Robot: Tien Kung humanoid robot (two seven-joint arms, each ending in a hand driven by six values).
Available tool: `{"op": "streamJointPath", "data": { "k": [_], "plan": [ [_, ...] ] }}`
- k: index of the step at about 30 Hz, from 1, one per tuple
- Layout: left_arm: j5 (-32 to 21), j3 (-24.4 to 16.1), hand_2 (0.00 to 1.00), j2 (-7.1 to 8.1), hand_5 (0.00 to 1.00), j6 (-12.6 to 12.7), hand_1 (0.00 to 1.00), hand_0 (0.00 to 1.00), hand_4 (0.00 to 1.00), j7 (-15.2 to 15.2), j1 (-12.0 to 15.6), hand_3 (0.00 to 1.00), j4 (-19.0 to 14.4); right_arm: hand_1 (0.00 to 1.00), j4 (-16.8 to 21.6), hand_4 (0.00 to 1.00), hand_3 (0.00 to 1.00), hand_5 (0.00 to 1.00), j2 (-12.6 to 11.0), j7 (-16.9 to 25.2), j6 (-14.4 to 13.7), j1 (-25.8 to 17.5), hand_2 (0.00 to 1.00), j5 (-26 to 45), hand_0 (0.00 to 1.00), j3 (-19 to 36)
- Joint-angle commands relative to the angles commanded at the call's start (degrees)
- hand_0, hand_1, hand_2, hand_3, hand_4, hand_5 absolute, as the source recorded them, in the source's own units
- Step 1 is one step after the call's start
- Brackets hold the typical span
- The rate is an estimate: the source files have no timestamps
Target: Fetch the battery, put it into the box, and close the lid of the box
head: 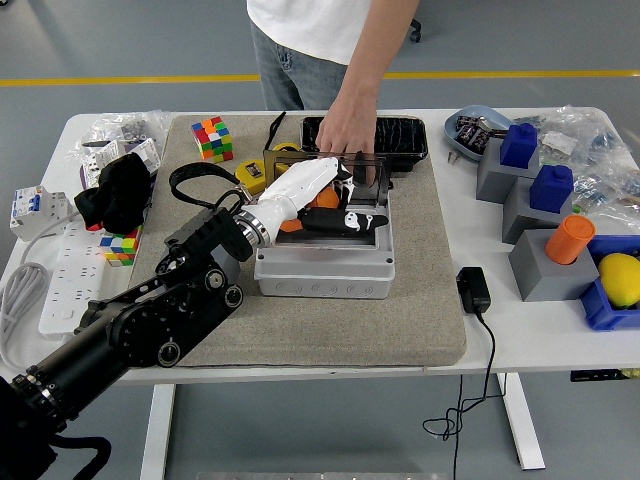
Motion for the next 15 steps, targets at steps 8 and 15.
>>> {"op": "streamJointPath", "data": {
  "k": [8,15],
  "plan": [
    [-0.6,0.4,0.002,0.00,0.730,0.5,0.002,0.050,0.990,-0.6,-0.2,0.002,-0.8,0.772,0.0,0.998,0.795,0.998,0.1,0.1,0.0,0.0,0.750,0.1,0.803,0.0],
    [-1.2,0.4,0.008,0.00,0.732,1.1,0.002,0.051,0.993,-1.3,0.0,0.002,-1.8,0.772,0.0,0.998,0.795,0.998,0.0,0.0,0.1,0.0,0.750,0.0,0.803,0.1]
  ]
}}
